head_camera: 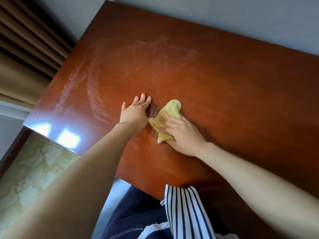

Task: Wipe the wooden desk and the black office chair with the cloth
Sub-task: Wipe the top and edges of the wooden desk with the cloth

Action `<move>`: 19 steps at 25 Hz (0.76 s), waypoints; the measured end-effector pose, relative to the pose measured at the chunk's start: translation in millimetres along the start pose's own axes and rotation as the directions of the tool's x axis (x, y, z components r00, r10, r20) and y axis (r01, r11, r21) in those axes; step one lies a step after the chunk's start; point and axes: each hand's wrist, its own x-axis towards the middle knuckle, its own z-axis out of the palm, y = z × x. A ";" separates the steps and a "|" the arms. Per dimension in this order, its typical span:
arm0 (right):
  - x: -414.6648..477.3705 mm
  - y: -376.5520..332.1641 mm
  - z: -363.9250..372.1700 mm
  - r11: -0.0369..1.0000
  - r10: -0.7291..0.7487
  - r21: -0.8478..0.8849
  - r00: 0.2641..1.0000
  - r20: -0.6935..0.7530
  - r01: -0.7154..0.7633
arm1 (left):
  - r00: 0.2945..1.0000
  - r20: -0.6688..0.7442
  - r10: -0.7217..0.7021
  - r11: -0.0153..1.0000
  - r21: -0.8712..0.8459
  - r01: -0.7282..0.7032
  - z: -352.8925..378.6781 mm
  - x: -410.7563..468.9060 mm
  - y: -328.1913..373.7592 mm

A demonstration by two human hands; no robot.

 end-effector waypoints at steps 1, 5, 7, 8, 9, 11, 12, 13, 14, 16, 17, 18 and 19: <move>-14.4 -4.2 4.1 0.999 -0.043 0.015 0.999 -0.019 0.043 | 1.000 0.000 0.000 1.000 0.011 0.000 -1.2 -0.5 0.5; -58.7 2.7 2.2 0.984 -0.177 0.006 0.984 0.010 0.177 | 0.998 -0.057 0.028 0.995 0.097 -0.023 -7.0 -0.5 0.6; -68.3 19.5 -7.1 0.966 -0.249 -0.077 0.968 -0.006 0.248 | 0.988 -0.141 0.065 0.991 0.122 -0.048 -8.3 -0.7 1.1; -69.4 29.1 -11.9 0.962 -0.257 -0.099 0.966 -0.008 0.255 | 0.979 -0.188 0.084 0.990 0.124 -0.061 -9.0 -0.9 0.9; -68.3 37.7 -18.1 0.966 -0.236 -0.110 0.972 -0.003 0.234 | 0.965 -0.239 0.105 0.989 0.130 -0.075 -9.6 -0.5 0.2; -60.3 55.5 -30.6 0.979 -0.154 -0.135 0.988 -0.002 0.152 | 0.928 -0.336 0.159 0.979 0.173 -0.105 -8.5 4.3 -2.8; -54.5 65.1 -36.5 0.983 -0.104 -0.152 0.995 -0.006 0.102 | 0.910 -0.373 0.181 0.974 0.194 -0.115 -6.9 7.3 -4.7; -47.3 74.3 -43.1 0.985 -0.043 -0.170 0.999 -0.009 0.041 | 0.899 -0.394 0.193 0.971 0.208 -0.118 -4.7 11.3 -6.4; -39.0 84.1 -49.7 0.981 0.022 -0.190 1.000 -0.017 -0.025 | 0.896 -0.399 0.193 0.969 0.220 -0.111 -2.4 16.0 -7.9; -16.6 104.0 -61.7 0.962 0.145 -0.229 0.989 -0.024 -0.147 | 0.904 -0.396 0.159 0.971 0.229 -0.070 2.6 29.2 -11.1; -5.9 111.4 -66.7 0.953 0.187 -0.236 0.982 -0.028 -0.189 | 0.907 -0.400 0.131 0.974 0.224 -0.041 5.4 33.7 -12.1; 5.2 118.5 -71.2 0.944 0.224 -0.242 0.974 -0.036 -0.226 | 0.909 -0.403 0.103 0.976 0.219 -0.013 8.1 38.5 -13.1; 18.8 126.7 -76.3 0.933 0.260 -0.243 0.964 -0.051 -0.264 | 0.910 -0.405 0.082 0.976 0.217 0.009 10.2 45.1 -15.0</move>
